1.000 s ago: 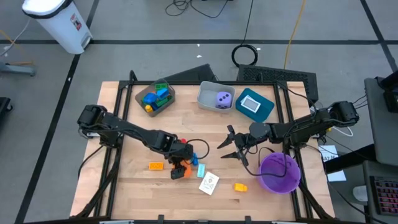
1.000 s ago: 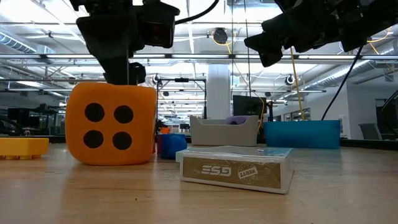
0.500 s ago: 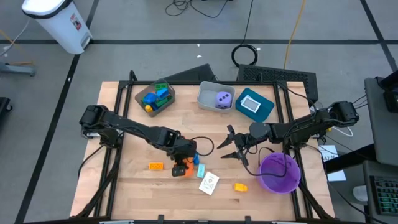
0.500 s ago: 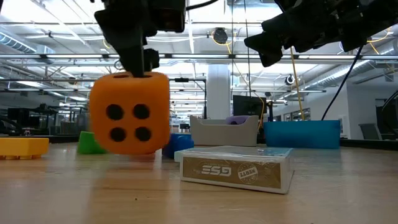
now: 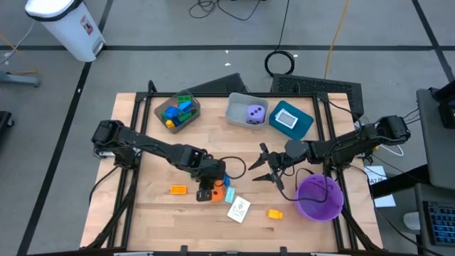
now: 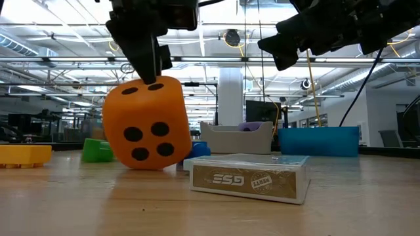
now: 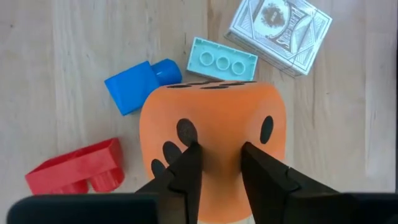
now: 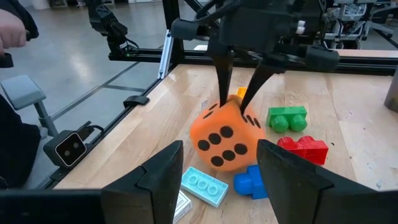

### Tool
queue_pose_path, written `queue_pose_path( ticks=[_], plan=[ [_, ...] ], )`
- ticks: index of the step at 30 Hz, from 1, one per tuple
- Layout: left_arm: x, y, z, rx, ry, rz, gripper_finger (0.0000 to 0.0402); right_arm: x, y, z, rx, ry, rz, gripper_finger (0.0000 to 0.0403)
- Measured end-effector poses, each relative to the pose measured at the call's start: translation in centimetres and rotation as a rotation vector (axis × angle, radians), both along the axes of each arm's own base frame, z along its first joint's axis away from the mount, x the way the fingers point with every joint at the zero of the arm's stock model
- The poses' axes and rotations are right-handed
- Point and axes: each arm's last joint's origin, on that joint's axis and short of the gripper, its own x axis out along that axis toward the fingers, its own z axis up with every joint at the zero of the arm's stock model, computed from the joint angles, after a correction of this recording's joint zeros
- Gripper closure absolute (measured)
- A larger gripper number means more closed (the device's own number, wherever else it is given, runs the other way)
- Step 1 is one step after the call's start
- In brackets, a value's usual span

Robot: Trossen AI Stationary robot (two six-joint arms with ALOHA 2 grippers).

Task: Pick & Place Toys
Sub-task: Put the orange dice into the gray bin

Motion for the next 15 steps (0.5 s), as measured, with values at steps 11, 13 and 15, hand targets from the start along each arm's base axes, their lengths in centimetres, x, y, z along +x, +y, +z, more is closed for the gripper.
queue_pose_path(
  ticks=[11, 13, 15],
  plan=[
    [-0.1, 0.7, 0.7, 0.055, -0.041, -0.010, 0.0351, 0.0, 0.0, 0.0, 0.000, 0.000, 0.000, 0.0206],
    [0.0, 0.9, 0.7, 0.065, -0.043, -0.023, 0.0367, 0.0, 0.0, 0.0, 0.000, 0.000, 0.000, 0.0206],
    [0.1, 1.4, 0.7, 0.082, -0.052, -0.035, 0.0382, 0.0, 0.0, 0.0, 0.000, 0.000, 0.000, 0.0206]
  ],
)
